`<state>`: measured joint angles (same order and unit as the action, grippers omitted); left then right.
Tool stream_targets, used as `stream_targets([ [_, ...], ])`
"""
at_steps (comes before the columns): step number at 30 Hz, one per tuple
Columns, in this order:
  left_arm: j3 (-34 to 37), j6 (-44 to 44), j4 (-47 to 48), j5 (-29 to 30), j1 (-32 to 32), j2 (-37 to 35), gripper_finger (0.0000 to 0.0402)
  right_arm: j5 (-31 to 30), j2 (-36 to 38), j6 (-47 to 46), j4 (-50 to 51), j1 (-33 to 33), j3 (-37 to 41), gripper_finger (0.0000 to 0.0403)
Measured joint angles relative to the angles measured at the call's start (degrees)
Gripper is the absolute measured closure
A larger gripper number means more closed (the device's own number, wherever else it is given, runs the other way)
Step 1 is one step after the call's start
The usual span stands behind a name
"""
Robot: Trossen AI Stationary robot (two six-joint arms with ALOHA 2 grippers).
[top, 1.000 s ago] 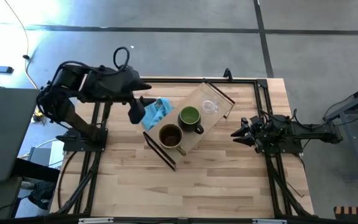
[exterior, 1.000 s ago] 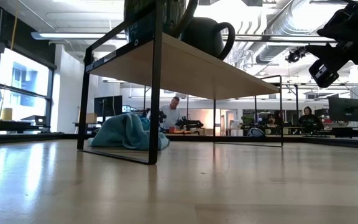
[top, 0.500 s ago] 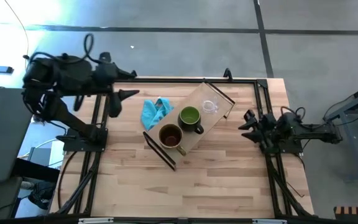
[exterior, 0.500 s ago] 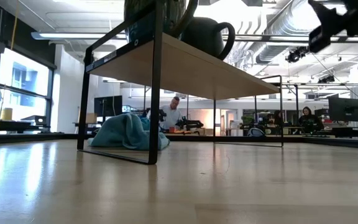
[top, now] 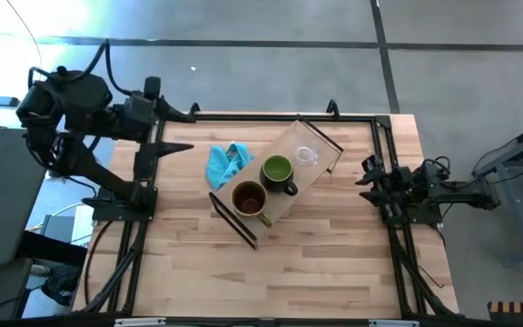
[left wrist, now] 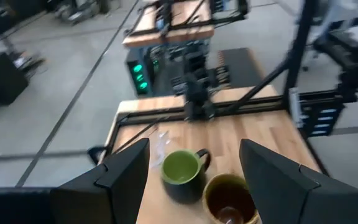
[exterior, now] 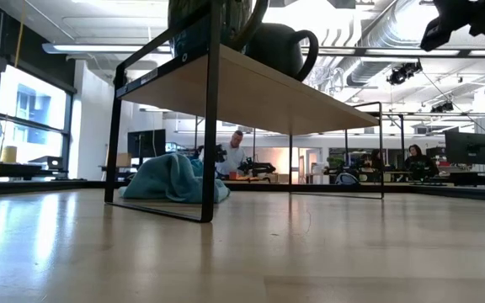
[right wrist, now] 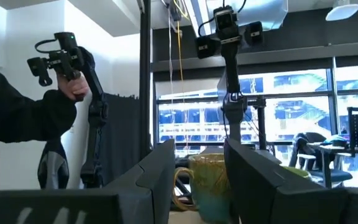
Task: Stack small to large cups/mugs on shelf
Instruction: Return to Home Position
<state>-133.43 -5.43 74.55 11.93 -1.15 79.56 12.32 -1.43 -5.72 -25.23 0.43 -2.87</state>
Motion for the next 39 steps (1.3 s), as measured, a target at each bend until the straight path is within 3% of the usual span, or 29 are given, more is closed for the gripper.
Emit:
stream_targets([
  [13,0.1,-0.4,0.4,-1.2,0.0,-5.9,0.0165,0.2,0.0,-0.8,-1.6,0.0,0.0,0.0272],
  [17,4.3,-1.6,-3.0,-1.0,0.0,-10.6,0.0165,0.3,0.0,-0.7,-1.6,0.0,0.0,0.0272],
  [21,15.5,-4.7,-12.6,-1.0,0.0,-17.1,0.0165,0.3,0.0,-0.2,-2.1,0.0,0.0,0.0272],
  [32,59.5,-6.7,-48.2,-1.0,0.0,-41.1,0.0165,0.3,0.0,2.1,-8.9,0.0,0.0,0.0272],
  [39,76.1,-3.9,-61.5,-1.2,0.0,-54.4,0.0165,0.3,0.0,1.7,-9.5,0.0,0.0,0.0272],
])
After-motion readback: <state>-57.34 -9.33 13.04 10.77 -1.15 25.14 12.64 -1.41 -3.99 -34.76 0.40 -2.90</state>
